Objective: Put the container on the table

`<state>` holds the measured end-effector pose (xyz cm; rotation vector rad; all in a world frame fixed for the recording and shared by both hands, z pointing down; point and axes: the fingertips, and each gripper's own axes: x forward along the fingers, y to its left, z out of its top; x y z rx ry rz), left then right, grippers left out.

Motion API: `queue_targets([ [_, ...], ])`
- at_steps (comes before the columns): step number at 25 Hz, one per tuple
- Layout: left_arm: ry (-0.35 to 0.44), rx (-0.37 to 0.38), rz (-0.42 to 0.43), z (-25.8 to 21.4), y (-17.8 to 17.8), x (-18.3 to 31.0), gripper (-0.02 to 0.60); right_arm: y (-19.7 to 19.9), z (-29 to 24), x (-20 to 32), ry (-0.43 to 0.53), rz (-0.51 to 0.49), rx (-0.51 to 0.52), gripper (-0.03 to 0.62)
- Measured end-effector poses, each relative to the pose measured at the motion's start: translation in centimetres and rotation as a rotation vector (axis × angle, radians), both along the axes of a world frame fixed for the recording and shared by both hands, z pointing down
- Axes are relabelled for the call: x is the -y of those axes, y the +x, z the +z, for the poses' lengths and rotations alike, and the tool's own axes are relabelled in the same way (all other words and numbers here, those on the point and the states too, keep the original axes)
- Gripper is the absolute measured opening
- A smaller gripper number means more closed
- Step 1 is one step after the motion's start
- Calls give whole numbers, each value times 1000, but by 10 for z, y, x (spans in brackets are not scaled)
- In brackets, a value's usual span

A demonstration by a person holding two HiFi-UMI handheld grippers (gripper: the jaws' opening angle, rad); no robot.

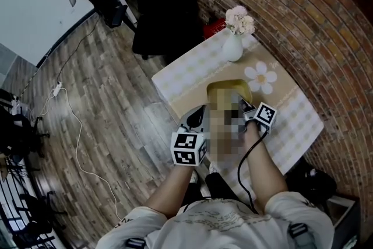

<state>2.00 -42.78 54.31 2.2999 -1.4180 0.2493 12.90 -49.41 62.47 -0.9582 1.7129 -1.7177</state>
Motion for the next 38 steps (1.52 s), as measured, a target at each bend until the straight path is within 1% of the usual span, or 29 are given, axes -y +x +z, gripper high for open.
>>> queue_targets([
  [10,-34,-27,2,29,-1,16,5,-21,43,29,-38,-65,-28,160],
  [15,-46,-35,1,41,-2,24,5,-22,63,41,-72,-81,-58,163],
  [24,-75,-47,-19,62,-10,33,5,-32,80,53,-105,-102,-68,164],
  [29,-78,-51,-36,68,-17,40,5,-34,88,60,-114,-123,-110,164],
  [31,-82,-51,-38,70,-19,41,5,-34,92,61,-124,-121,-133,189],
  [35,-102,-51,-27,74,-16,42,5,-32,94,62,-142,-112,-212,266],
  [38,-110,-48,-22,73,-14,43,5,-26,96,61,-165,-101,-279,282],
])
